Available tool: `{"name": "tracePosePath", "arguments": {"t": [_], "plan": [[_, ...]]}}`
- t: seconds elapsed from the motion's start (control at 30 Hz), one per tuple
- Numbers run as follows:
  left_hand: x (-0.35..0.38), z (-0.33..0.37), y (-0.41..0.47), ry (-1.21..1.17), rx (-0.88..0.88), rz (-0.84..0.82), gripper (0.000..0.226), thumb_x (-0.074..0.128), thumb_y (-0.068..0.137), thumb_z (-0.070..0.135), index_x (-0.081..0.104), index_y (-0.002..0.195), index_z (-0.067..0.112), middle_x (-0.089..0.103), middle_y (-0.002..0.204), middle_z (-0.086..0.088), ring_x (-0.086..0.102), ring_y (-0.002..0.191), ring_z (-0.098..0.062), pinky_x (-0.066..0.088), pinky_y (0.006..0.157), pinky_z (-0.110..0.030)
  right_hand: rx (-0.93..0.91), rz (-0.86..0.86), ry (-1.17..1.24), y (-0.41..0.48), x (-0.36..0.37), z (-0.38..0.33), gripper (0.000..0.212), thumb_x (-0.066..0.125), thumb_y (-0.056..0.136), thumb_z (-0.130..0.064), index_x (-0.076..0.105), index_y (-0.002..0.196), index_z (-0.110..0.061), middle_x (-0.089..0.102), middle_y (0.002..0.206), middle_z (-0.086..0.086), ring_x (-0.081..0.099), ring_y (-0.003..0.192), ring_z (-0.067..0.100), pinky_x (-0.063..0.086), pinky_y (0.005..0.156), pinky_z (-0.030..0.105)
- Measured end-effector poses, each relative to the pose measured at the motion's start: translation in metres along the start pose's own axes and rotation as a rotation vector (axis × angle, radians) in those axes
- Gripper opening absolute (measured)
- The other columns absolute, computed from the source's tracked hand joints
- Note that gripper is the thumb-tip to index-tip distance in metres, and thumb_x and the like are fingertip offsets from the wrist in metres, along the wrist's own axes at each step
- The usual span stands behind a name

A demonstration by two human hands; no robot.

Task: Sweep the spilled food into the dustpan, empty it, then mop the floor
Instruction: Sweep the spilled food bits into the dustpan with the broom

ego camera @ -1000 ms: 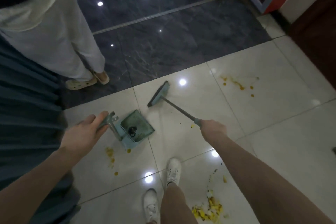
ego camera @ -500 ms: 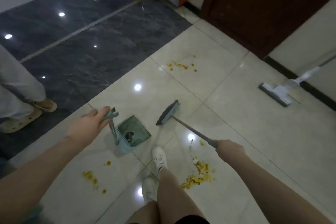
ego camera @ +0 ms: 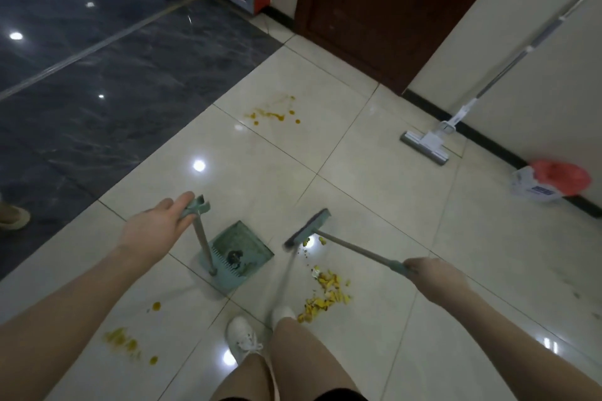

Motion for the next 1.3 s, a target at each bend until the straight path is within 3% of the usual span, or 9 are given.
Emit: {"name": "tracePosePath", "arguments": {"t": [0.2,0.33,0.47,0.73,0.83,1.07,1.13,1.3], "plan": [[0.012,0.027,-0.015,0.01,-0.005,-0.01,0.035,0.05,0.093,0.04,0.04,0.124,0.026,0.061,0.084,-0.008,0.061,0.058,-0.034,0.047,0.047,-0.036,-0.068,0.029,0.07,0.037,-0.034,-0.045,0.032,0.036,0.098,-0.054,0.061,0.102,-0.034,0.06,0.084,-0.004,0.06,0.079,0.023,0.043,0.063,0.028],[0.022,0.03,-0.032,-0.012,-0.086,-0.053,0.036,0.047,0.093,0.043,0.037,0.125,0.029,0.058,0.085,-0.007,0.06,0.061,-0.034,0.052,0.053,-0.043,-0.148,0.04,0.075,0.082,-0.049,-0.097,0.025,0.041,0.1,-0.032,0.063,0.111,-0.03,0.055,0.083,-0.001,0.055,0.075,0.024,0.039,0.06,0.027],[0.021,0.053,-0.053,-0.001,-0.161,0.005,0.037,0.056,0.091,0.037,0.04,0.123,0.027,0.06,0.088,-0.01,0.061,0.062,-0.037,0.051,0.051,-0.042,-0.192,0.025,0.028,0.117,-0.047,-0.117,0.035,0.04,0.095,-0.009,0.06,0.119,-0.025,0.058,0.091,0.0,0.056,0.077,0.022,0.042,0.061,0.029],[0.04,0.138,-0.099,0.098,-0.377,-0.019,0.039,0.05,0.093,0.04,0.04,0.129,0.027,0.058,0.096,-0.011,0.062,0.07,-0.038,0.05,0.053,-0.041,-0.259,-0.019,-0.003,0.156,0.02,-0.001,0.034,0.04,0.095,-0.013,0.06,0.121,-0.024,0.064,0.104,0.004,0.055,0.082,0.024,0.043,0.069,0.029],[0.041,0.183,-0.117,0.128,-0.452,0.016,0.041,0.051,0.093,0.036,0.041,0.13,0.022,0.057,0.095,-0.015,0.06,0.063,-0.039,0.046,0.048,-0.039,-0.32,-0.067,-0.017,0.164,0.042,0.059,0.032,0.042,0.096,-0.014,0.058,0.122,-0.023,0.065,0.107,0.007,0.063,0.094,0.027,0.047,0.073,0.03],[0.038,0.279,-0.177,0.182,-0.546,0.113,0.04,0.061,0.09,0.028,0.046,0.126,0.017,0.059,0.09,-0.02,0.057,0.052,-0.041,0.034,0.042,-0.033,-0.293,-0.192,0.127,0.147,0.075,0.152,0.023,0.039,0.095,-0.019,0.06,0.102,-0.016,0.058,0.08,0.005,0.065,0.074,0.029,0.056,0.069,0.036],[0.04,0.297,-0.201,0.168,-0.628,0.129,0.04,0.056,0.092,0.032,0.045,0.128,0.018,0.059,0.094,-0.02,0.059,0.056,-0.04,0.039,0.044,-0.035,-0.297,-0.198,0.131,0.138,0.083,0.163,0.019,0.039,0.096,-0.019,0.058,0.096,-0.016,0.058,0.079,0.005,0.064,0.068,0.028,0.058,0.066,0.036],[0.055,0.356,-0.258,0.173,-0.76,0.152,0.04,0.054,0.094,0.034,0.047,0.129,0.018,0.062,0.108,-0.022,0.062,0.065,-0.046,0.039,0.05,-0.039,-0.334,-0.177,0.117,0.118,0.112,0.196,0.024,0.041,0.094,-0.016,0.061,0.107,-0.014,0.055,0.077,0.003,0.065,0.078,0.03,0.059,0.079,0.044]]}}
Point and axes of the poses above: each hand's wrist, its own y-axis towards the middle knuckle, its own x-axis out of the palm, z = x × y, the point moved 8 cm from there along y, towards the middle knuckle
